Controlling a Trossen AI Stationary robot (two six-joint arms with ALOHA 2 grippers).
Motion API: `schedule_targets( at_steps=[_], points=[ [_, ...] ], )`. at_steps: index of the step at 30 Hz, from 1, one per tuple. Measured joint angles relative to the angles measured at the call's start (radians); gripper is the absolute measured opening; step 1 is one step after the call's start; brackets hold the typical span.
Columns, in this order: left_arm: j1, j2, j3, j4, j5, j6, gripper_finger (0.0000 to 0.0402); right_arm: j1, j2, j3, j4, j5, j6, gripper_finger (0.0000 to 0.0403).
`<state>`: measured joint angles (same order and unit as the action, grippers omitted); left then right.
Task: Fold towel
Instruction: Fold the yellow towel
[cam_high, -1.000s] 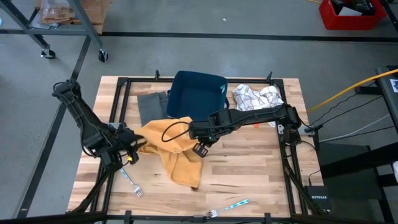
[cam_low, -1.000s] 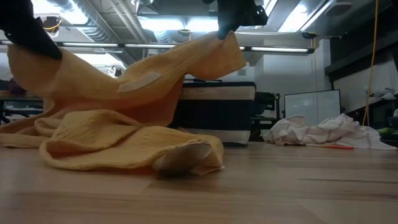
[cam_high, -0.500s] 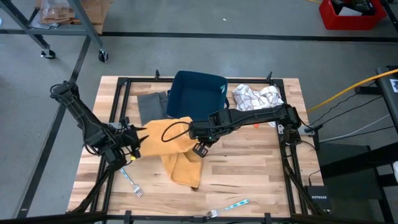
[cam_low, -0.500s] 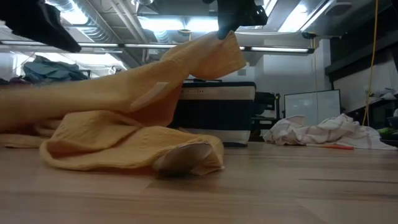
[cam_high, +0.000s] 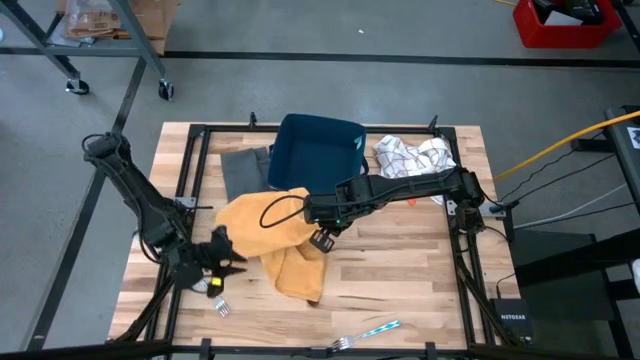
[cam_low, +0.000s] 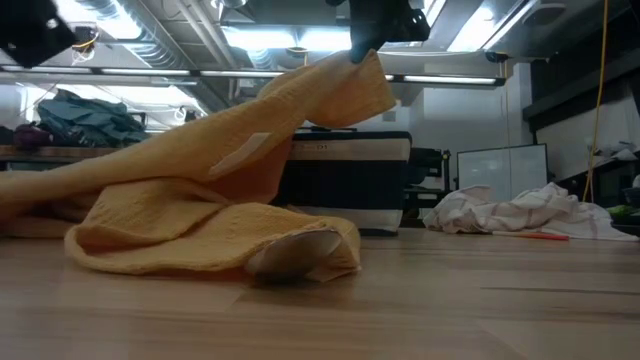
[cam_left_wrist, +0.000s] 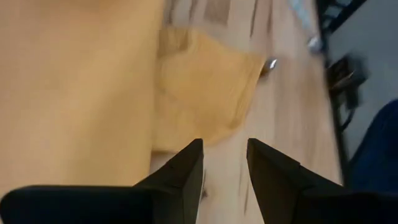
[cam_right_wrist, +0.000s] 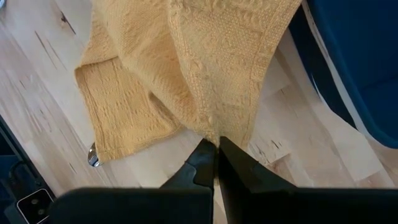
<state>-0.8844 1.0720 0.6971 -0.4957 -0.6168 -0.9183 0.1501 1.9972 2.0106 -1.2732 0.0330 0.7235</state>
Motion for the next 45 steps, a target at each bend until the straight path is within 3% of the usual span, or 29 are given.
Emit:
schedule_targets(
  at_steps=[10,17,24,31,37,45],
  points=[
    [-0.006,0.295,0.000,-0.005,0.004,-0.017,0.0102,0.000,0.000,0.000,0.000,0.000,0.000,0.0012],
    [0.051,0.400,0.000,-0.074,0.004,-0.106,0.0101,0.000,0.000,0.000,0.000,0.000,0.000,0.0012],
    [0.123,0.346,0.000,-0.304,-0.018,-0.298,0.0101,0.000,0.000,0.000,0.000,0.000,0.000,0.0012],
    [0.169,0.219,0.000,-0.433,-0.049,-0.305,0.0101,0.000,0.000,0.000,0.000,0.000,0.000,0.0012],
    [0.216,0.146,0.000,-0.567,-0.192,-0.291,0.0101,0.000,0.000,0.000,0.003,0.000,0.000,0.0012],
    [0.322,0.144,-0.010,-0.615,-0.403,-0.115,0.0101,0.000,0.000,0.000,0.051,0.000,-0.028,0.0012]
  ],
)
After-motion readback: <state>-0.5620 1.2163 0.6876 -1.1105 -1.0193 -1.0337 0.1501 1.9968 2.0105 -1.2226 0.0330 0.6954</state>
